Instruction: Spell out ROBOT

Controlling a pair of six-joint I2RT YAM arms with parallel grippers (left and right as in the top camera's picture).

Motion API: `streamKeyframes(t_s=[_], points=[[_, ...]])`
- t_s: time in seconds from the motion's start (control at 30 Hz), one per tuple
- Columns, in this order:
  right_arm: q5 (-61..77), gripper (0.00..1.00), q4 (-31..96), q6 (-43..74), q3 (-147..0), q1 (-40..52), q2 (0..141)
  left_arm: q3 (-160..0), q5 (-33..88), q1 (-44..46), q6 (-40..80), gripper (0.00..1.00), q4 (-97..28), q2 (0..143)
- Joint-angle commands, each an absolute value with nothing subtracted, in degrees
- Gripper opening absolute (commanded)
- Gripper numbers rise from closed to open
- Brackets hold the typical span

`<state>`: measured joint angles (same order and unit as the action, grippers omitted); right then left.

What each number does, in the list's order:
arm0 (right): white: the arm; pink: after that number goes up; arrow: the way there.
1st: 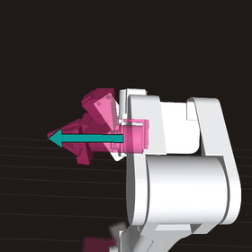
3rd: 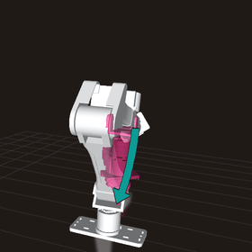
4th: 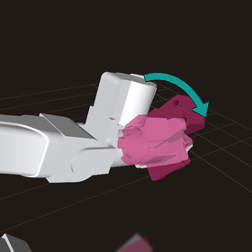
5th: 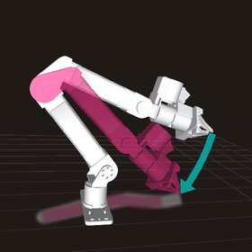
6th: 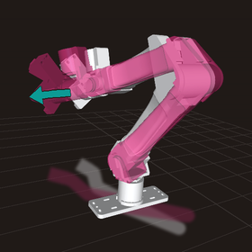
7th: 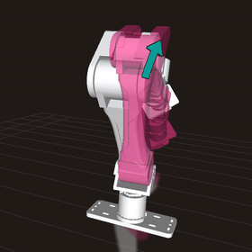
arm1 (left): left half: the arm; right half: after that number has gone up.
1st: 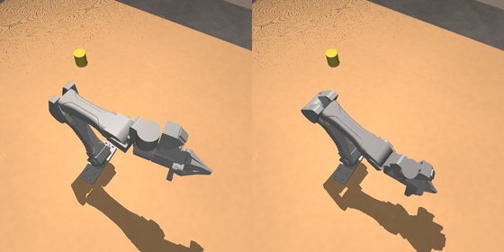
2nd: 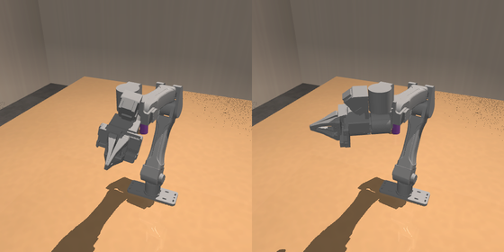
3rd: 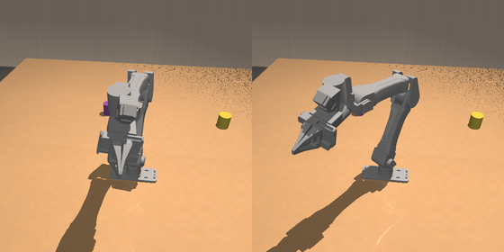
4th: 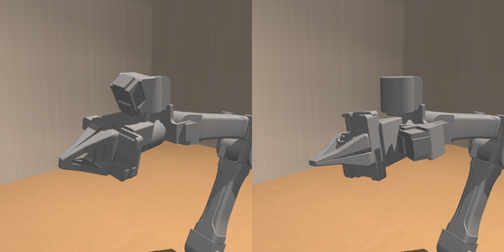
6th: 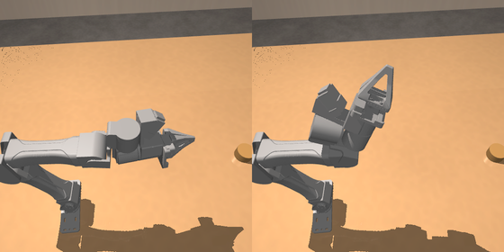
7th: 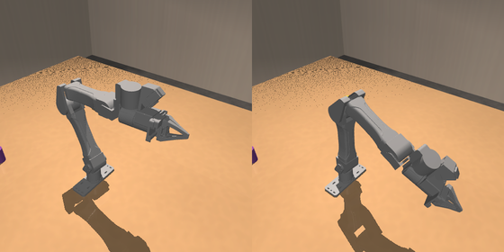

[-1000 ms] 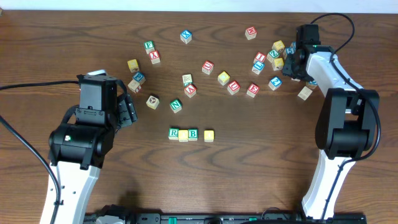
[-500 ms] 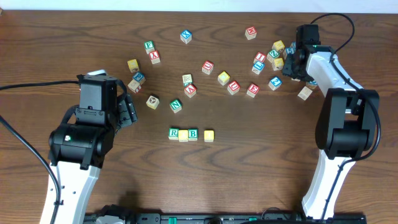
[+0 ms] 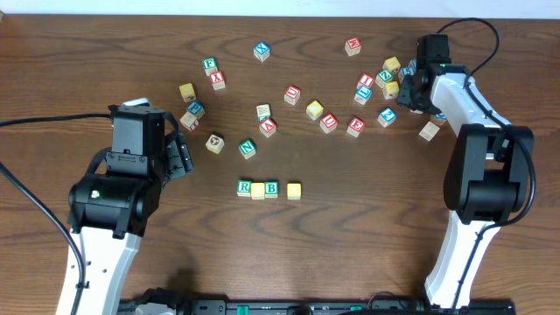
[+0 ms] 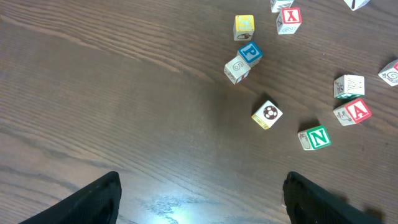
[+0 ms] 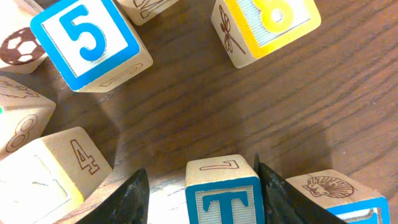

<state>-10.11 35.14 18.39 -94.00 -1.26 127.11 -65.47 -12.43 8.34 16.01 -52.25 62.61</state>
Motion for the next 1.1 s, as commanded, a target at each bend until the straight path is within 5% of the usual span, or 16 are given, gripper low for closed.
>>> streamKeyframes(t_s=[0.0,0.43,0.63,1.07], points=[[-11.03,0.49,34.76,18.39,-92.84,-0.75,127.63,-66.61,-13.56,8.1,15.05,0.82,-52.29,62.48],[-11.05,0.48,33.98,18.37,-92.12,-0.75,127.63,-66.61,-13.56,8.1,15.03,0.82,-52.29,62.48],[-11.05,0.31,33.76,18.37,-92.12,-0.75,127.63,-66.61,-13.56,8.1,15.03,0.82,-52.29,62.48],[-11.05,0.28,33.69,17.74,-92.27,-0.75,127.48,-66.61,-13.56,8.1,15.03,0.82,-52.29,62.48]])
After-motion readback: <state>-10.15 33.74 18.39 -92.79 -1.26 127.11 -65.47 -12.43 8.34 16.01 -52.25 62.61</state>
